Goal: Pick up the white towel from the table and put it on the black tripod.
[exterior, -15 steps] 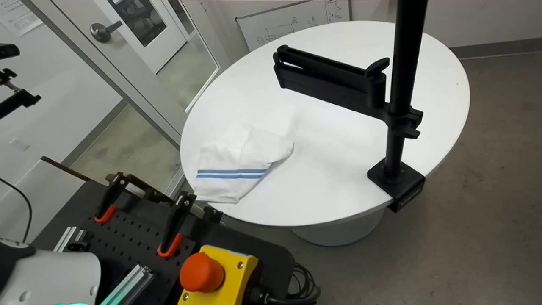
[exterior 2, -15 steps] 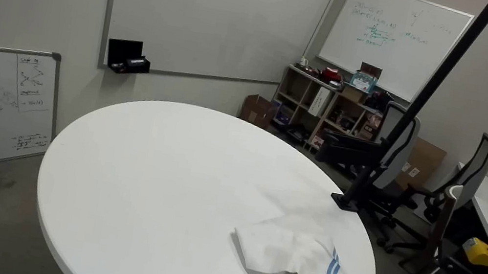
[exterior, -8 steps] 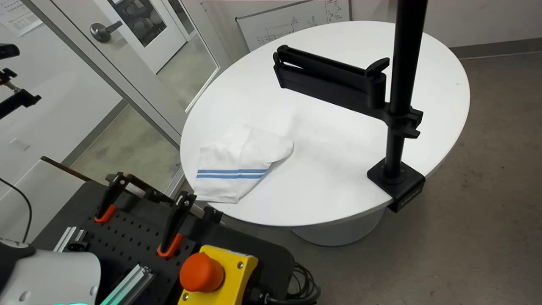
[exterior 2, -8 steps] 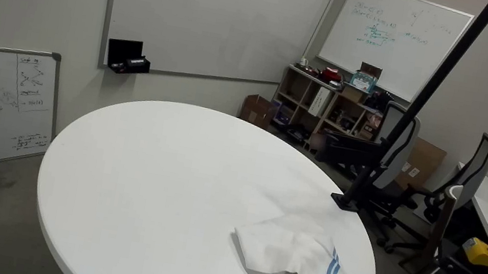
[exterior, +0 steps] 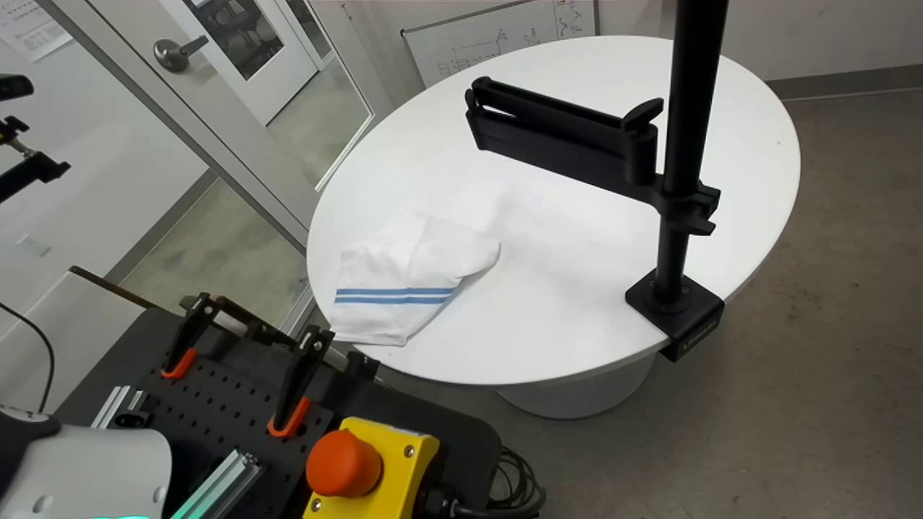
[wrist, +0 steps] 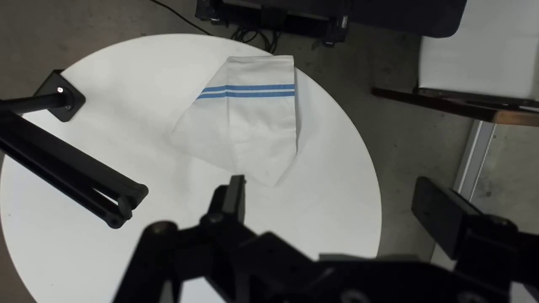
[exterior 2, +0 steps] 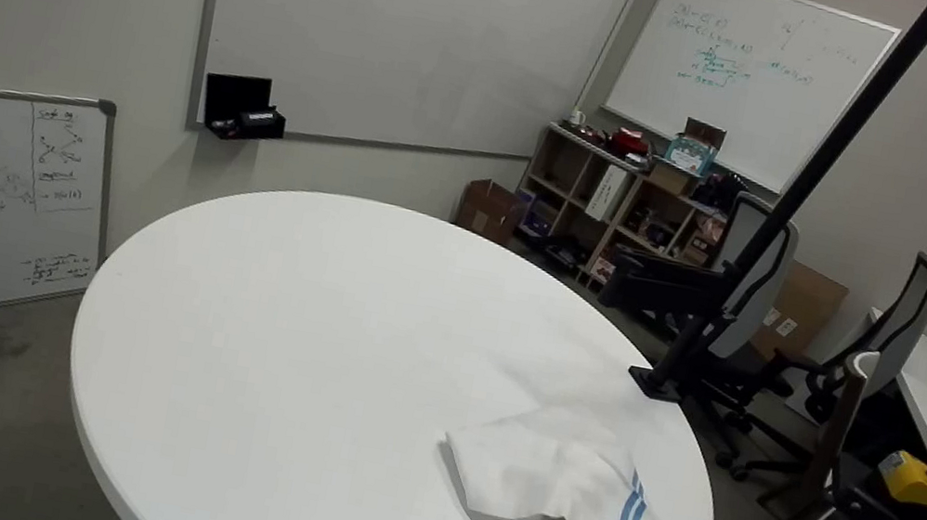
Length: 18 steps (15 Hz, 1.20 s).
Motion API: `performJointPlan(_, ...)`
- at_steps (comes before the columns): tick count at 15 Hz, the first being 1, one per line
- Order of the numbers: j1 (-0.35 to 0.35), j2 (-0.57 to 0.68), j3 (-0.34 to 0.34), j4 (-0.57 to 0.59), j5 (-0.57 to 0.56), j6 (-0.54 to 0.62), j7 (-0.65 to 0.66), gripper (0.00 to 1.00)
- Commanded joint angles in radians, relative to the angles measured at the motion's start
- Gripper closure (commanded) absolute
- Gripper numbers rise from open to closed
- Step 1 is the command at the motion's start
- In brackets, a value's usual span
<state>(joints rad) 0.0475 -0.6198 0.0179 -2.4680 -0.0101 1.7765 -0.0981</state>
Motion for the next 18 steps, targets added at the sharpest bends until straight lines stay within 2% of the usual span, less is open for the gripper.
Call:
performJointPlan(1, 0.002, 0.001, -0.002, 0.002, -0.004, 0.001, 0.002, 0.00)
performJointPlan(10, -0.010, 0.018, -0.021, 0.007, -0.010, 0.039, -0.007, 0.00)
performJointPlan(18, -0.063, 0.153, -0.057, 0.021, -0.033, 0.055, -0.001, 0.00)
